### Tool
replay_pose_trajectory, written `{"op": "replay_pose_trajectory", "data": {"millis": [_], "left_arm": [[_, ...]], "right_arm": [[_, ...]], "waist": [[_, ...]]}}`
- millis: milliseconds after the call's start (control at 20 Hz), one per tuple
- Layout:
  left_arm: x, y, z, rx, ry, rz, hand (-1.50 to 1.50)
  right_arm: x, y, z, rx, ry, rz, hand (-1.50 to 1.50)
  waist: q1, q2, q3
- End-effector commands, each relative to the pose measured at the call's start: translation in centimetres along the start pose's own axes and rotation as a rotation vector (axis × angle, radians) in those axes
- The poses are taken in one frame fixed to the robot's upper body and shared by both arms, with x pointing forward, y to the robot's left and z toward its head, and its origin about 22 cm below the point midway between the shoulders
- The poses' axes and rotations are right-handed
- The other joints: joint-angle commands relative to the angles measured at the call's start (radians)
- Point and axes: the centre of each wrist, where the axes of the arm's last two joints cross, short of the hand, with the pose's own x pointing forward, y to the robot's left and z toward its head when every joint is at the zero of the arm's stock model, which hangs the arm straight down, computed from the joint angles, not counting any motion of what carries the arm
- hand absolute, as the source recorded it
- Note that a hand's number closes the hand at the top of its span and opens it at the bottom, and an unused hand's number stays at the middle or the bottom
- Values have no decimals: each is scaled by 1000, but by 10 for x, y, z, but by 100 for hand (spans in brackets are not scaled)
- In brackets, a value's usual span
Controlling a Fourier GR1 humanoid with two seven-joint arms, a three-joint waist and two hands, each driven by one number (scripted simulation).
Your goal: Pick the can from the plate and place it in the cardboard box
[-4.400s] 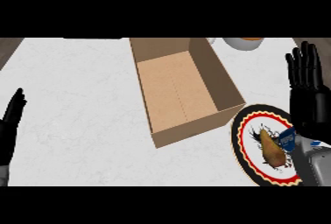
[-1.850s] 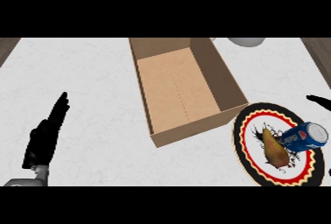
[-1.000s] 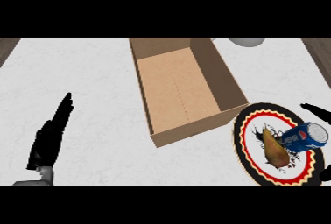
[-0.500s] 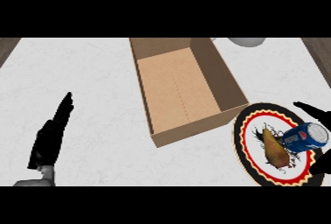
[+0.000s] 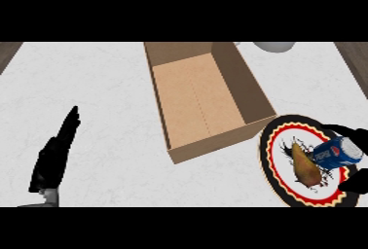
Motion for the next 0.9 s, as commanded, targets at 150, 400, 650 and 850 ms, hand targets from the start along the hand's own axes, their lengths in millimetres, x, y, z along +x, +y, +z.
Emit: {"op": "replay_pose_trajectory", "data": {"millis": [150,400,650,850], "left_arm": [[16,17,1,-5,-2,-10,0],[12,-2,9,-7,7,6,0],[26,4,-16,-9,13,7,0],[18,1,-4,-7,9,2,0]], "right_arm": [[7,6,-4,-86,-30,48,150],[8,-7,1,-233,-31,128,150],[10,-9,-7,-318,-55,123,150],[51,30,3,-421,167,60,150]], "waist": [[1,1,2],[1,0,2],[-1,2,2],[-5,-1,2]]}}
